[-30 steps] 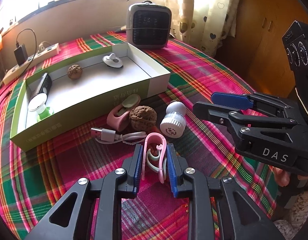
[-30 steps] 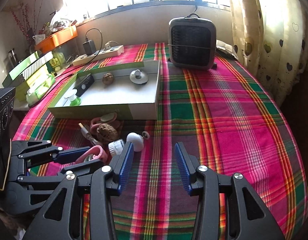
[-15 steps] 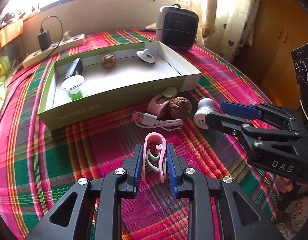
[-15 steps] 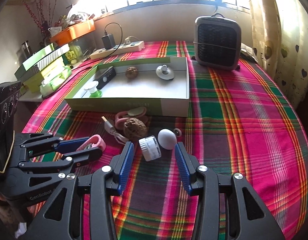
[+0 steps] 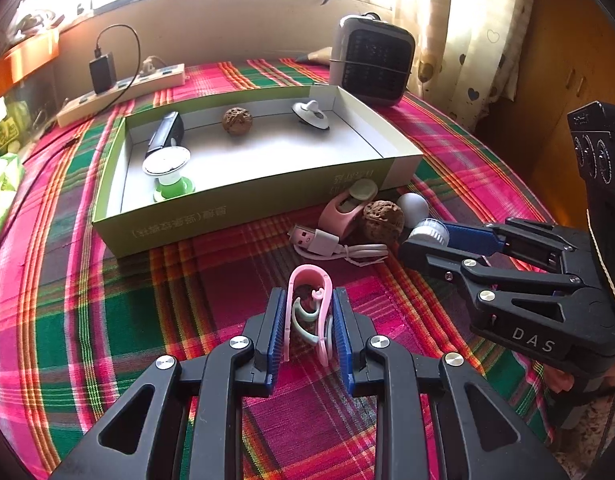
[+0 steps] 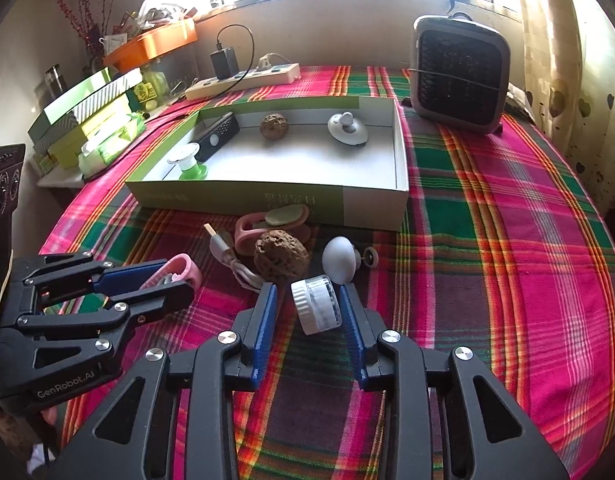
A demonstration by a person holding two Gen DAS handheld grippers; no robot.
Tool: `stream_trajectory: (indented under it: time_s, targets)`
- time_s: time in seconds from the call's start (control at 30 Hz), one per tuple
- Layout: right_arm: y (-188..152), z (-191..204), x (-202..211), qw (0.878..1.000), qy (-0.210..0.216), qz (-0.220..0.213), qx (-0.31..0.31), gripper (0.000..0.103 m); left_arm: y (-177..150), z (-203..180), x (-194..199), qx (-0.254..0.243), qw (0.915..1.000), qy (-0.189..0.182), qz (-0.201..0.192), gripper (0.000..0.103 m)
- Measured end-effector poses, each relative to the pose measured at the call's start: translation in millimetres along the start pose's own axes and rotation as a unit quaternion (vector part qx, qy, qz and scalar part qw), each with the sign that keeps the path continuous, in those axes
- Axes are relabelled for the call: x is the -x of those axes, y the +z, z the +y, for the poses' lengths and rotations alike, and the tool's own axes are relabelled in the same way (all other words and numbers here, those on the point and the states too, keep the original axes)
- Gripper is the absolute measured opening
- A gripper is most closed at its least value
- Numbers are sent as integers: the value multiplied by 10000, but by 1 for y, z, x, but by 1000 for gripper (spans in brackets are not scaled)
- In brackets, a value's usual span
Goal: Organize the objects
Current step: 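Grasp the pink clip with the left tool while the right tool grasps the white round brush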
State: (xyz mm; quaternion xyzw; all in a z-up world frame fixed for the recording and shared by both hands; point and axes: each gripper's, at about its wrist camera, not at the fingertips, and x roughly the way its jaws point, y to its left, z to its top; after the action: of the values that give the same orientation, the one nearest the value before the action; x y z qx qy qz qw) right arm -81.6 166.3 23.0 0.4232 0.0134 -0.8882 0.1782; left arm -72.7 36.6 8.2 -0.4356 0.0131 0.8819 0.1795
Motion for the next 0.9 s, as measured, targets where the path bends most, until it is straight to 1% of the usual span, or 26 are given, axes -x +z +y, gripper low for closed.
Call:
stream_trajectory:
  time_s: [0.07,0.13,0.27,0.9]
  targets:
    - [0,0,-1,10000,15,7,22,31,0,0,0,9,10000,-7,1,22]
    - [0,1,-2,10000,6,42,28,26,0,1,0,25,10000,-19,-5,22]
    - [1,0,-3,10000,7,72,2,21,1,1,-1,27,10000,-21,-18,22]
    - [1,-1,-3,10000,-6,71,-20,20,1,0,-1,6,10000,45,-38,21]
